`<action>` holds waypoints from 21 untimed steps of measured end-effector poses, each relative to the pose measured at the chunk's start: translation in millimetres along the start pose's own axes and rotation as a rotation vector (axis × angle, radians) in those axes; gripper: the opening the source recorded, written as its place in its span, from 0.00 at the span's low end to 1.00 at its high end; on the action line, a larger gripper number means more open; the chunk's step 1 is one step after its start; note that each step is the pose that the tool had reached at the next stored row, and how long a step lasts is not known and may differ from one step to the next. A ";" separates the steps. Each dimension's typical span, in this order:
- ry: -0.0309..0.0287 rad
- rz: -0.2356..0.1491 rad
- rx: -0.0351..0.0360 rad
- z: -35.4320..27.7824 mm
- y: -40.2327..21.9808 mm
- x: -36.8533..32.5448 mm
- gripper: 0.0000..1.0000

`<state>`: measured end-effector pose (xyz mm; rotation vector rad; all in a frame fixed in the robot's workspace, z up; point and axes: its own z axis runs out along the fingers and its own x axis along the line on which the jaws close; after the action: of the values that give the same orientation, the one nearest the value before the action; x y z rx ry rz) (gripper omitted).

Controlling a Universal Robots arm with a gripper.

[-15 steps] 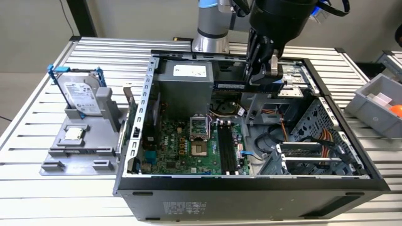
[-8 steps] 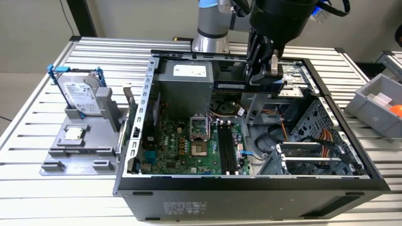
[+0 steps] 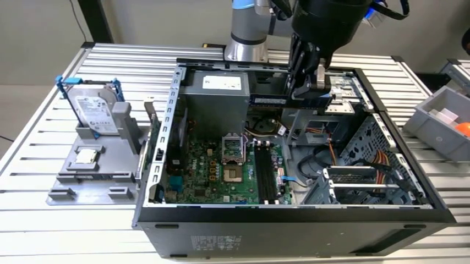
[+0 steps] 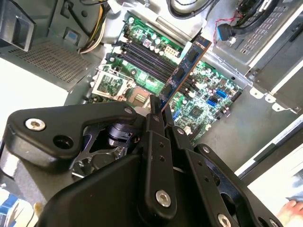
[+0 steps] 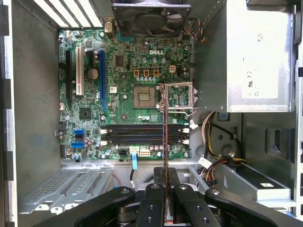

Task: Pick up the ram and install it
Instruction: 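Pick up the ram and move it above insertion slot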

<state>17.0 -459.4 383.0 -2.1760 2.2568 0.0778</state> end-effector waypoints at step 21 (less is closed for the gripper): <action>0.0002 0.003 0.0001 0.0 0.0 0.0 0.00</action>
<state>17.0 -459.3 383.0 -2.1732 2.2597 0.0776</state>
